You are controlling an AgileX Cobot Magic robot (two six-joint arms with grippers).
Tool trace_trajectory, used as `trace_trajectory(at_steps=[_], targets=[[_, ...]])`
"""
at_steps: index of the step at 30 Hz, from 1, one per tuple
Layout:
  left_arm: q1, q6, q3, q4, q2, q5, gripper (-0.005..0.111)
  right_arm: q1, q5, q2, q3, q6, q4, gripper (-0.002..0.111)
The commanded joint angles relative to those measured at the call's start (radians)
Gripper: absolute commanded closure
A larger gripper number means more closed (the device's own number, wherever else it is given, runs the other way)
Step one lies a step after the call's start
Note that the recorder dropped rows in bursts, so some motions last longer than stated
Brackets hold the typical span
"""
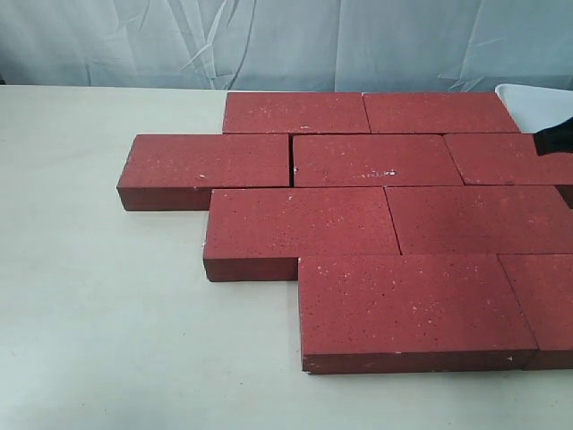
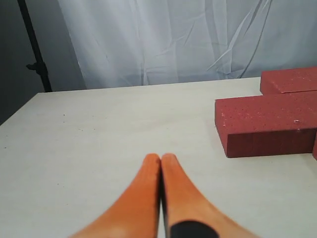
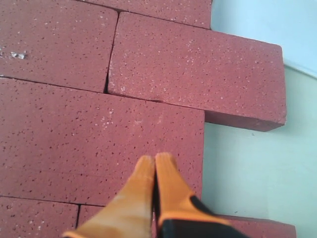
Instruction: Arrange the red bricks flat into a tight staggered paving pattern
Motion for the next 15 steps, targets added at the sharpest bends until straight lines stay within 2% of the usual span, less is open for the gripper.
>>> trace_trajectory(at_steps=[1, 12, 15], targets=[[0.004, 0.000, 0.005, -0.013, -0.006, -0.005, 0.106, -0.006, -0.007, -0.006, 0.001, 0.000, 0.000, 0.109], [0.004, 0.000, 0.005, -0.013, -0.006, -0.005, 0.106, -0.006, -0.009, -0.006, 0.001, 0.000, 0.000, 0.109], [0.004, 0.000, 0.005, -0.009, -0.006, -0.005, 0.106, -0.006, -0.106, -0.006, 0.001, 0.000, -0.013, 0.109]])
